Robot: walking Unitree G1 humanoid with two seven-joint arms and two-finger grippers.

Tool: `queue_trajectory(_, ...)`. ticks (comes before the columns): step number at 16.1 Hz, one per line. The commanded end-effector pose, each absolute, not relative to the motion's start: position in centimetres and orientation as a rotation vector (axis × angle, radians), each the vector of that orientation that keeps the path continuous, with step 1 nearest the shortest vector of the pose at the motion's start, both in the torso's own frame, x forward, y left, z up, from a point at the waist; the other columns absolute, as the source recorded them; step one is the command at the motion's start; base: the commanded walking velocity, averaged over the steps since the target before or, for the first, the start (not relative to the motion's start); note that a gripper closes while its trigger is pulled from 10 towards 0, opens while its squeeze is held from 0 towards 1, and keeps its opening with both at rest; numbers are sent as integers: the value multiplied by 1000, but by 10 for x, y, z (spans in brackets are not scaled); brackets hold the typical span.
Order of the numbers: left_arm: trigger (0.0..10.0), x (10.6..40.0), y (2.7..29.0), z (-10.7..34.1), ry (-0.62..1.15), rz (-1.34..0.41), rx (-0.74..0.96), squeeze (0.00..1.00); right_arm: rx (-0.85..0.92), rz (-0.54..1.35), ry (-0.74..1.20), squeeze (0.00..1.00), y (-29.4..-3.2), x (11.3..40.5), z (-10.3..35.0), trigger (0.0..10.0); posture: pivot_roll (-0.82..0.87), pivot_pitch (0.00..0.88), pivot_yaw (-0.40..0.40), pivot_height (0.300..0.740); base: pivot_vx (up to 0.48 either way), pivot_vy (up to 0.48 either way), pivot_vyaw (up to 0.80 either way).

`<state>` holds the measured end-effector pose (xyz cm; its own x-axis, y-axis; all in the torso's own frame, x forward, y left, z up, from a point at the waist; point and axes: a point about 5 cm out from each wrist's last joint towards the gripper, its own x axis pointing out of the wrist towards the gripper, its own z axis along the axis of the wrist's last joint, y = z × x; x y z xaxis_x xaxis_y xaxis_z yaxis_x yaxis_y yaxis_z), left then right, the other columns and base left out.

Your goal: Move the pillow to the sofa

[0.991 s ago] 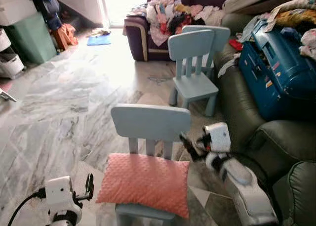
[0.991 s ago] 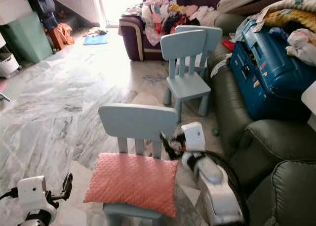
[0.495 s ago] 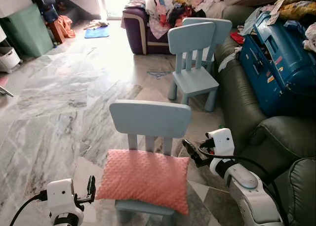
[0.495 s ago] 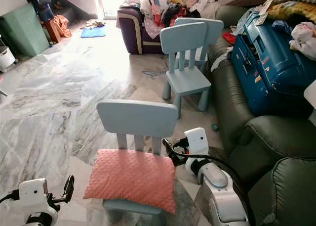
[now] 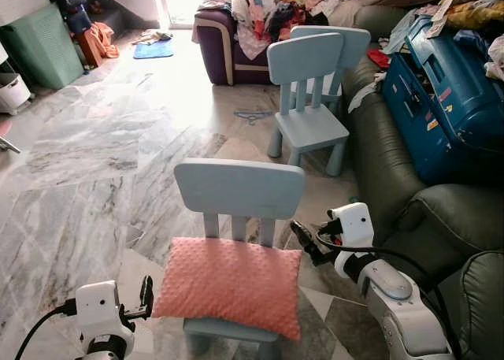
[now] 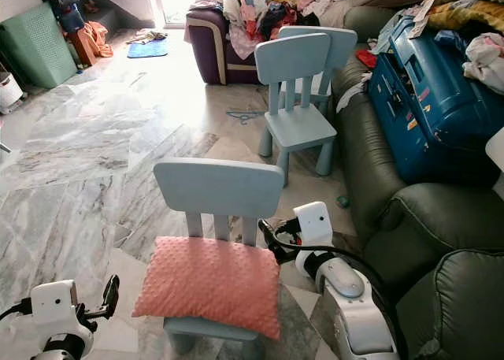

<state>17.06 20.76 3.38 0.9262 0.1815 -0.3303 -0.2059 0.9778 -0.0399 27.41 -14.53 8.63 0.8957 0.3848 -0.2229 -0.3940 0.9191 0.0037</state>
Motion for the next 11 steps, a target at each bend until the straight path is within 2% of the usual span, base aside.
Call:
queue_trajectory(1,10000,169,209,34,337,207,-57,0,-49,427,210,0,-141,274,91,10000,-129,101,34,701,0,0,0)
queue_trajectory(8,10000,170,210,34,339,205,-51,0,-44,426,211,0,-140,274,91,10000,-130,102,38,621,0,0,0)
queue_trajectory(11,10000,170,210,34,339,205,-51,0,-44,426,211,0,-140,274,91,10000,-130,102,38,621,0,0,0)
